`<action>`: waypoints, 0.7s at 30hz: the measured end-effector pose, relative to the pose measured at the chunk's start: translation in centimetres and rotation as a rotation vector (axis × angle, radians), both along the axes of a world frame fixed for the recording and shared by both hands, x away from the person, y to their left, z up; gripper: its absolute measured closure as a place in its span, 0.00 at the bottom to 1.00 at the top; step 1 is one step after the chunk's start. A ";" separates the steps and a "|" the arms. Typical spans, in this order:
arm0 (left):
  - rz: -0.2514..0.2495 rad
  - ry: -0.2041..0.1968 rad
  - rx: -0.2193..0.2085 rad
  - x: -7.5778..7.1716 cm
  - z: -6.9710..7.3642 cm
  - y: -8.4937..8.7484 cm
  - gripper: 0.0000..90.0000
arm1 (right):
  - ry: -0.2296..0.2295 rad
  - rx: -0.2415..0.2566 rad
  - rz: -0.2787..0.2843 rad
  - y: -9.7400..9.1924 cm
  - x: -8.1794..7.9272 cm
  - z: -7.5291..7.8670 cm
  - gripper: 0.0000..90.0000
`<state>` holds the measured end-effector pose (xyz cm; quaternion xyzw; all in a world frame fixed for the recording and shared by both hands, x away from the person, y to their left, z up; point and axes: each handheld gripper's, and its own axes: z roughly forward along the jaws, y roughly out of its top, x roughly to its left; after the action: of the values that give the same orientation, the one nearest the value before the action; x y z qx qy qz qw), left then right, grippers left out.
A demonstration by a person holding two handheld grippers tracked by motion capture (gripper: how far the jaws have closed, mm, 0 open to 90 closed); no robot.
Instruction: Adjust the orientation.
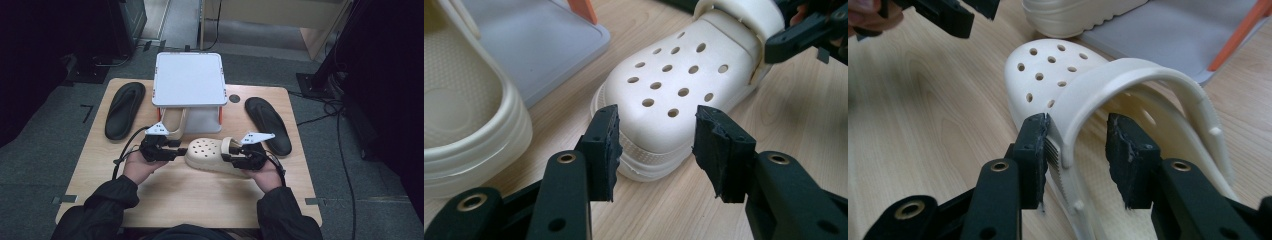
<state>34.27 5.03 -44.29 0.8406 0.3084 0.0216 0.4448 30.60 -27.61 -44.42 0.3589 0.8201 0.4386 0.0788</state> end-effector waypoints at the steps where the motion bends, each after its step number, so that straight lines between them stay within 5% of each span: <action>1: -0.004 0.002 0.003 0.0 0.0 -0.1 0.61 | -0.001 0.008 -0.001 -0.3 -0.1 0.2 0.68; 6: -0.013 0.010 0.008 -0.1 -0.4 -0.7 0.64 | -0.016 0.033 -0.017 -1.7 -0.6 1.0 0.70; 10: -0.020 0.012 0.013 -0.1 -0.6 -1.1 0.64 | 0.001 0.077 -0.007 -2.1 -0.8 1.4 0.61; 16: -0.026 0.009 0.008 -0.2 -0.6 -1.2 0.69 | -0.023 0.060 -0.014 -2.6 -1.0 2.1 0.77; 21: -0.018 0.010 -0.002 -0.3 -0.8 -1.3 0.72 | -0.050 0.036 -0.042 -3.3 0.0 2.1 0.79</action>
<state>33.96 3.73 -45.10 0.8429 0.3030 0.0130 0.4444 30.56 -30.89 -42.28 0.3665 0.8022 0.4602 0.1022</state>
